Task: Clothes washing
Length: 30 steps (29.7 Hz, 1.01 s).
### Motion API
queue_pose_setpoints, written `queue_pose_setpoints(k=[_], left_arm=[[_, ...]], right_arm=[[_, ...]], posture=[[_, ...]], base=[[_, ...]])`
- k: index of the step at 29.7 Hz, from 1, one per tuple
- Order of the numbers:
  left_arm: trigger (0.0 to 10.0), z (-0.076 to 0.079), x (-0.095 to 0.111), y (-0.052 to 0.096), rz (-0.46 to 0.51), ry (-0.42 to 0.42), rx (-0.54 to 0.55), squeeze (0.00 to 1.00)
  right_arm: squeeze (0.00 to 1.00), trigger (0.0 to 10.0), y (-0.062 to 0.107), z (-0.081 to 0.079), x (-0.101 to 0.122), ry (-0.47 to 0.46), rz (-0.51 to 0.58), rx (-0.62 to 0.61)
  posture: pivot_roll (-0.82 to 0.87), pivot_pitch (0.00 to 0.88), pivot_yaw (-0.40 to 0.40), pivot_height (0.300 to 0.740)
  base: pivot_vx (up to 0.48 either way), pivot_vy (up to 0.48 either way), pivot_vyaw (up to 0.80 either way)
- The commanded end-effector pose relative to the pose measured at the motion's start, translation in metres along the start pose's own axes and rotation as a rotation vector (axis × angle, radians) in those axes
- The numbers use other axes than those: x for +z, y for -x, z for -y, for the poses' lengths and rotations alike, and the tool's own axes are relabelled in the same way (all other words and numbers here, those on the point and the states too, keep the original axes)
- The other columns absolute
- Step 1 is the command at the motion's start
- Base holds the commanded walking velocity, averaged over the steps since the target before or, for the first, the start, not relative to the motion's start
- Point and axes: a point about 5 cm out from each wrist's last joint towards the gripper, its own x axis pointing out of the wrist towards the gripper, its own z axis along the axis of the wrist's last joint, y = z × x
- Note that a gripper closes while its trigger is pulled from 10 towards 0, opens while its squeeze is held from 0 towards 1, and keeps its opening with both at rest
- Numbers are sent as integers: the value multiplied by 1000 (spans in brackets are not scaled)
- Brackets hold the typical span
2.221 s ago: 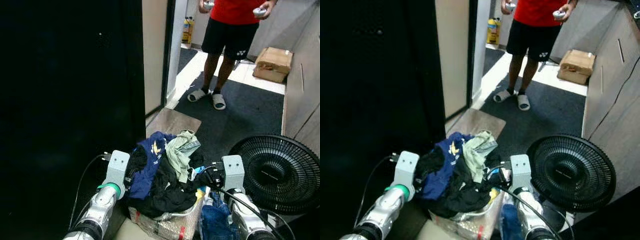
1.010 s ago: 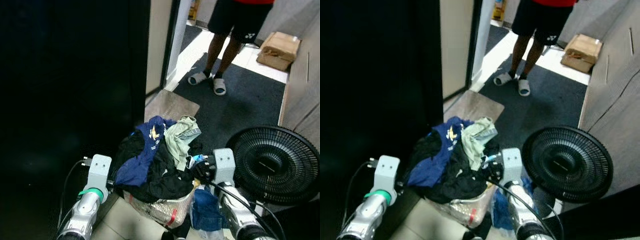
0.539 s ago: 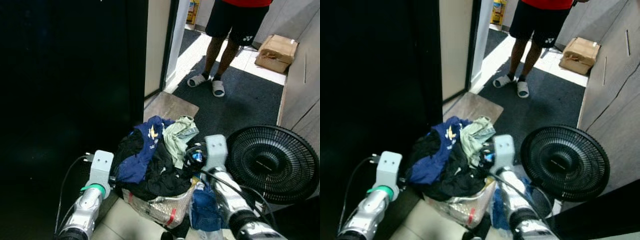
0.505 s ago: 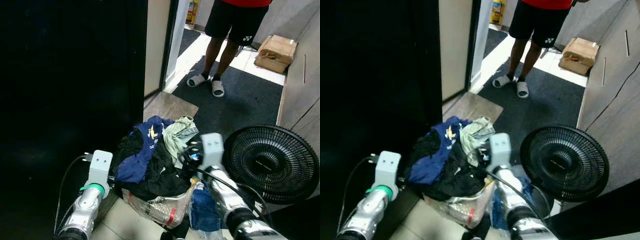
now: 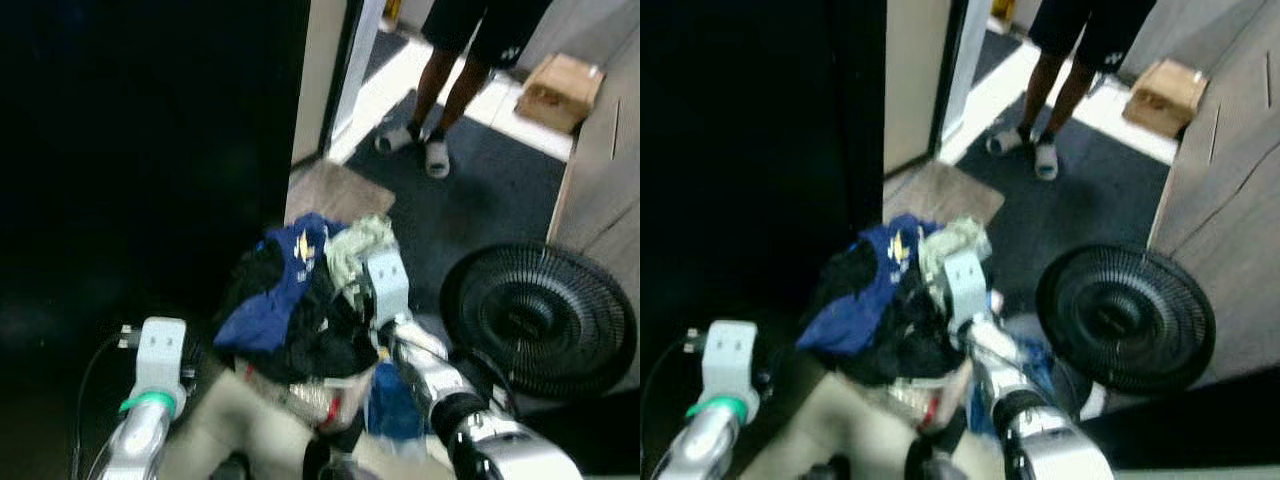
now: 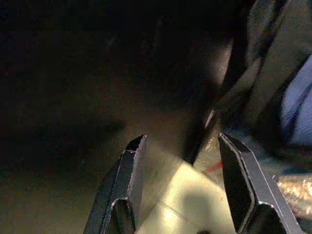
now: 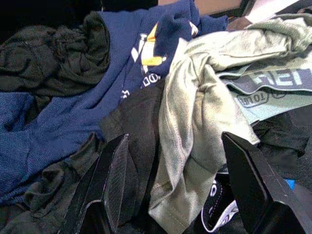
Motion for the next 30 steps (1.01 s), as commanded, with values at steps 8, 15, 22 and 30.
queue_pose_setpoints(k=[8, 15, 22, 30], left_arm=[[10000, -8, 1, 13, -37, 19, 31, 0], [10000, -10, 3, 21, -53, 21, 33, 0], [10000, -10, -1, 30, -89, 14, 24, 0], [10000, -8, 2, 31, -104, 13, 18, 0]], right_arm=[[0, 10000, -1, -2, -4, -8, -47, 27], [0, 10000, -1, -6, -8, -1, -75, 36], [0, 10000, 1, -8, -15, -13, -110, 42], [0, 6706, 3, -2, -19, -24, -139, 6]], posture=[[181, 423, -117, 740], [186, 465, -116, 740], [182, 492, -112, 740], [190, 492, -108, 740]], base=[[0, 0, 0], [0, 0, 0], [0, 0, 0], [0, 0, 0]])
